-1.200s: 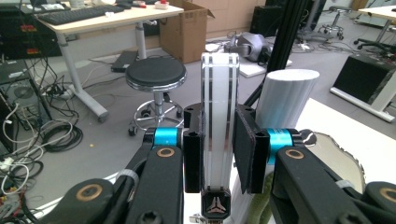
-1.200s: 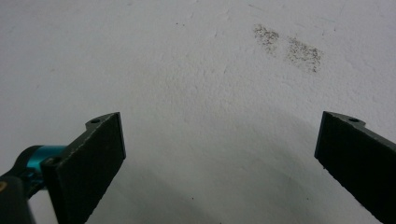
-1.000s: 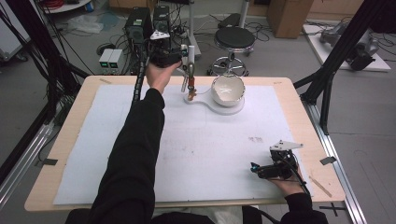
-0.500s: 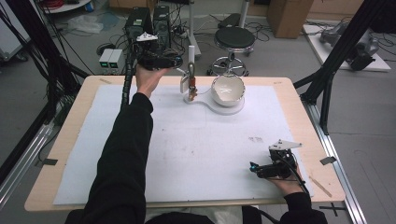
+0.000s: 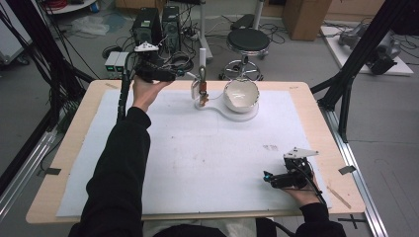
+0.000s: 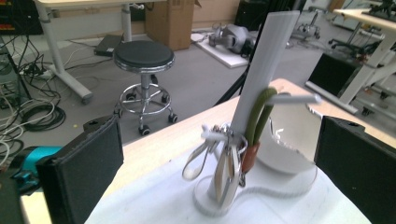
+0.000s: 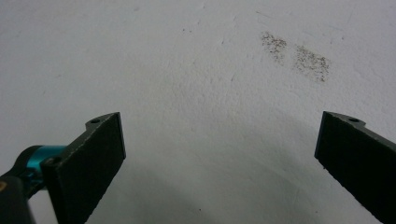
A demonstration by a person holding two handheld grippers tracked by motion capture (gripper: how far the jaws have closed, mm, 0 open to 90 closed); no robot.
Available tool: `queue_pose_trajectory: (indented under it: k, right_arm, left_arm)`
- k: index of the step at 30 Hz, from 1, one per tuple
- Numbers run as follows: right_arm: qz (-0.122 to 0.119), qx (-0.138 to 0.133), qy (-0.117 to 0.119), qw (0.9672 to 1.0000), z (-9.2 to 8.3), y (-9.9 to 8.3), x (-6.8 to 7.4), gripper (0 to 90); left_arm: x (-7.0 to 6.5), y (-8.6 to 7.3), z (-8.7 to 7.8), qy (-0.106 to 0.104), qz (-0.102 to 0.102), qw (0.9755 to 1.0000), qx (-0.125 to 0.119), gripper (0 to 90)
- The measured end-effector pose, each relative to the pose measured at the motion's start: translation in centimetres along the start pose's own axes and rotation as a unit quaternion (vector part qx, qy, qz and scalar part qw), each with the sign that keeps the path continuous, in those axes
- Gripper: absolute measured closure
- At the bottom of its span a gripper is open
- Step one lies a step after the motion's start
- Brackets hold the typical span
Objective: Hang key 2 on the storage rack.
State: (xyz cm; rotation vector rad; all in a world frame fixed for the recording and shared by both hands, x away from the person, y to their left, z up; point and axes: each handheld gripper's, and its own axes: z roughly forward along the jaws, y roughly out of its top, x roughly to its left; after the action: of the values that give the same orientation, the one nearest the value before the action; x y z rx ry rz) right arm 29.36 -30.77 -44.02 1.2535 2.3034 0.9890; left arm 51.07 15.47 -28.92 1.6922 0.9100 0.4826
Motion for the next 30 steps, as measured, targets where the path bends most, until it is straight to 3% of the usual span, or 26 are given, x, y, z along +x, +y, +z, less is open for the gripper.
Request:
queue_pose_trajectory:
  k: [8,18,30]
  right_arm:
    - [-0.003,0.000,0.001,1.0000,0.1,0.2,0.0,0.9]
    - [-0.003,-0.001,0.001,1.0000,0.2,0.3,-0.1,0.9]
    - [-0.007,-0.001,0.002,1.0000,0.5,0.6,-0.2,0.9]
  left_arm:
    - [0.0,-1.2,-1.6,0.002,0.006,0.9999,0.013,1.7]
    - [0.3,-3.6,-3.8,-0.007,0.012,0.9980,0.062,1.7]
    - [0.4,-5.7,-7.0,-0.007,0.013,0.9966,0.081,1.7]
